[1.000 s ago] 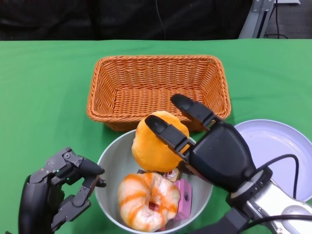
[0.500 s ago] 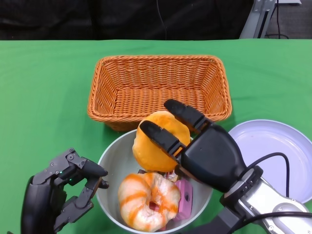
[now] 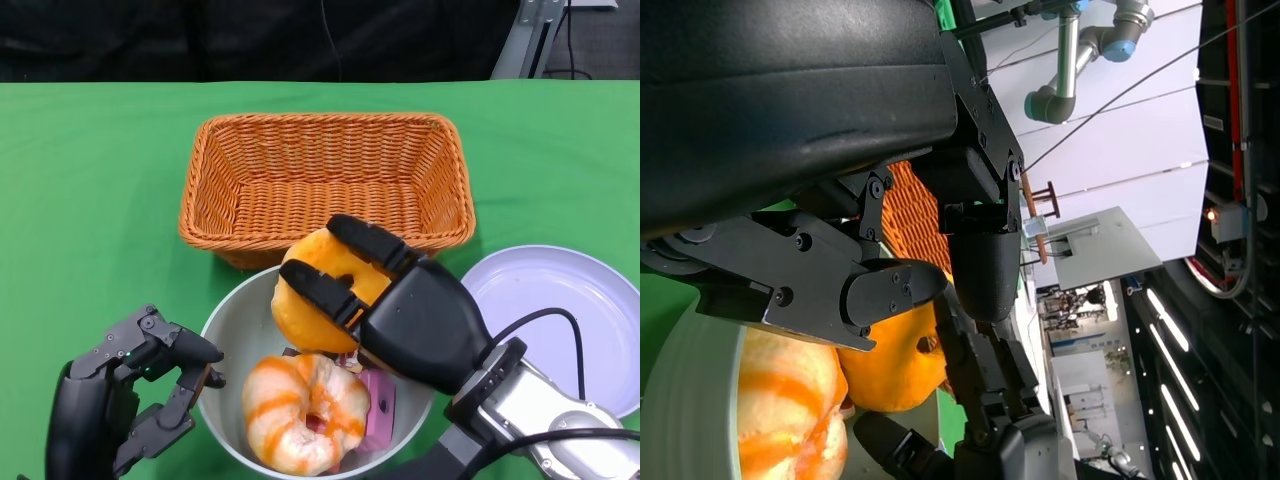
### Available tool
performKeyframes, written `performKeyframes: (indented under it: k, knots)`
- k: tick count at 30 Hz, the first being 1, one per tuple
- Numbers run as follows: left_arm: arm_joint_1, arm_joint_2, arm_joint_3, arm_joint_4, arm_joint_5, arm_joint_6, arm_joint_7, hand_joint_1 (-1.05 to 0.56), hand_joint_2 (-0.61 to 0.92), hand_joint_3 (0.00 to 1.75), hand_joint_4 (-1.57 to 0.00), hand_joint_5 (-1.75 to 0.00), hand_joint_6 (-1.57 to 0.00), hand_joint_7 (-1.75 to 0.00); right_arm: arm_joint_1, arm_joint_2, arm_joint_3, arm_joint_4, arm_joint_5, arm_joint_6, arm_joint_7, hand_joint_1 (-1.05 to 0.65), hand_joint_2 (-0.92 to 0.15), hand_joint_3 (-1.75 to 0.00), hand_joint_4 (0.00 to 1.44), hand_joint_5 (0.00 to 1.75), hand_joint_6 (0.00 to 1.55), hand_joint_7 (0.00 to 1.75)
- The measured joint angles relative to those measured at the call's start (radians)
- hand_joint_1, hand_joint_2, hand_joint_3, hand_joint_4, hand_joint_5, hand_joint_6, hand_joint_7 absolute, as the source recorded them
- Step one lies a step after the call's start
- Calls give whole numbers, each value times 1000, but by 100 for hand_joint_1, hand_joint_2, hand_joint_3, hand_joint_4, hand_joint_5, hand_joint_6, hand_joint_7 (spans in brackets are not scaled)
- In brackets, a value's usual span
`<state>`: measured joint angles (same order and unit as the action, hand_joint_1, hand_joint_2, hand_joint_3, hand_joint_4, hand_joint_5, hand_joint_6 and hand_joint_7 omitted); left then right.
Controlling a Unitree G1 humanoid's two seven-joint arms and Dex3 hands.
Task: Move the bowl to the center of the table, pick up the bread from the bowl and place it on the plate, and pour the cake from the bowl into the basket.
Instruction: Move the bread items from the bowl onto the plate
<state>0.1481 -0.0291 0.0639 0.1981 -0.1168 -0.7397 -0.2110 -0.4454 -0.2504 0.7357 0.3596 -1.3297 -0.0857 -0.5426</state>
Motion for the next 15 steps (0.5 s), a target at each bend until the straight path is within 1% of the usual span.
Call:
performKeyframes:
  k: [4, 11, 15]
  knots:
    - [0, -5, -7, 0, 2, -3, 0, -7, 79, 62, -76, -145, -77, -120, -25, 6, 21, 44, -23, 20, -12, -54, -73, 0, 26, 1, 31, 1]
    - [0, -9, -13, 0, 3, -4, 0, -5, 79, 63, -77, -141, -77, -120, -70, 25, 58, 114, -27, 35, -26, -53, -74, 0, 25, 1, 31, 0]
    - [0, -10, -15, 0, 2, -4, 0, -6, 80, 63, -77, -141, -77, -119, -93, 38, 81, 158, -28, 43, -53, -54, -74, 0, 24, 0, 31, 0]
